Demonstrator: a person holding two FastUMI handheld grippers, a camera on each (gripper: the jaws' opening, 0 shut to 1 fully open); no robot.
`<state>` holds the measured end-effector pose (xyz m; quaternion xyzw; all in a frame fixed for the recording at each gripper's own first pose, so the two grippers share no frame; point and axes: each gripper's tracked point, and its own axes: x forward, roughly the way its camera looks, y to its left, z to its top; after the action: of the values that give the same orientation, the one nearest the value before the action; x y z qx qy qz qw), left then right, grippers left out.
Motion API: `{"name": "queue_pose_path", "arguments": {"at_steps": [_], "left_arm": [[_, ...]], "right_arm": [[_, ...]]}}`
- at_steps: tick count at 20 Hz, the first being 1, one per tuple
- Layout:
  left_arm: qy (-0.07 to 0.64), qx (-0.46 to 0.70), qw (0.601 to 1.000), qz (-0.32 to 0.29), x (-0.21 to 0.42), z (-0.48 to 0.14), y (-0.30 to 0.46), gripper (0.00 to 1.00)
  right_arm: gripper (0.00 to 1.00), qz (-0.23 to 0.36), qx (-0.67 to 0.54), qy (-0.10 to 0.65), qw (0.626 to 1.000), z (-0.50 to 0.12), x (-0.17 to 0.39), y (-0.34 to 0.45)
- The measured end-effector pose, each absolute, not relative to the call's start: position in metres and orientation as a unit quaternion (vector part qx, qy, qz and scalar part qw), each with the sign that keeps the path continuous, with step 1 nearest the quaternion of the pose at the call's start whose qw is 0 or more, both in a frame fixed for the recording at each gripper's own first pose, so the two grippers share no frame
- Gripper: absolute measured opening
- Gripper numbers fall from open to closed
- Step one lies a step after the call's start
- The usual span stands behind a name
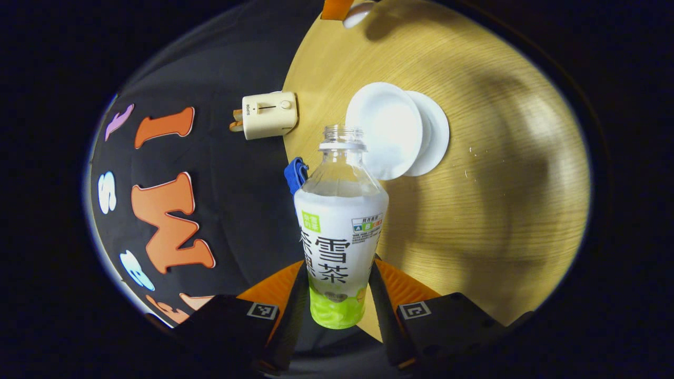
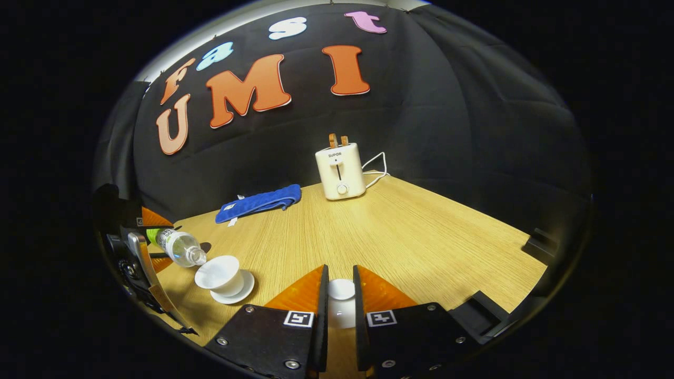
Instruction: Open the teacup lid with one hand, grasp the water bottle and pour water into the teacup with the other hand; after pouring, place the water bottle on the coaster and then close the teacup lid.
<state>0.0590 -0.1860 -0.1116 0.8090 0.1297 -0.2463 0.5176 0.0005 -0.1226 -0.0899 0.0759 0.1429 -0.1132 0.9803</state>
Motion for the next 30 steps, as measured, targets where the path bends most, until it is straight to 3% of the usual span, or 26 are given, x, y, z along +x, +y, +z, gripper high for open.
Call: {"name": "queue_pose_path", "arguments": {"at_steps": [9, 10, 11, 17, 23, 30], "left_arm": [[0.130, 0.845, 0.458, -0.245, 0.064, -0.110, -0.189, 0.67], [0.128, 0.848, 0.451, -0.246, 0.064, -0.109, -0.190, 0.70], [0.126, 0.852, 0.443, -0.247, 0.065, -0.109, -0.192, 0.67], [0.117, 0.875, 0.402, -0.244, 0.069, -0.105, -0.197, 0.67], [0.097, 0.890, 0.370, -0.247, 0.066, -0.099, -0.208, 0.70], [0.069, 0.908, 0.338, -0.238, 0.062, -0.090, -0.216, 0.67]], "right_arm": [[0.23, -0.114, 0.081, 0.148, 0.979, -0.095, 0.000, -0.125], [0.22, -0.114, 0.081, 0.148, 0.979, -0.095, -0.001, -0.125], [0.23, -0.114, 0.082, 0.148, 0.979, -0.094, -0.001, -0.125], [0.22, -0.116, 0.089, 0.147, 0.978, -0.095, -0.004, -0.128], [0.22, -0.117, 0.091, 0.148, 0.978, -0.097, -0.004, -0.130], [0.22, -0.122, 0.093, 0.148, 0.977, -0.098, -0.006, -0.133]]}}
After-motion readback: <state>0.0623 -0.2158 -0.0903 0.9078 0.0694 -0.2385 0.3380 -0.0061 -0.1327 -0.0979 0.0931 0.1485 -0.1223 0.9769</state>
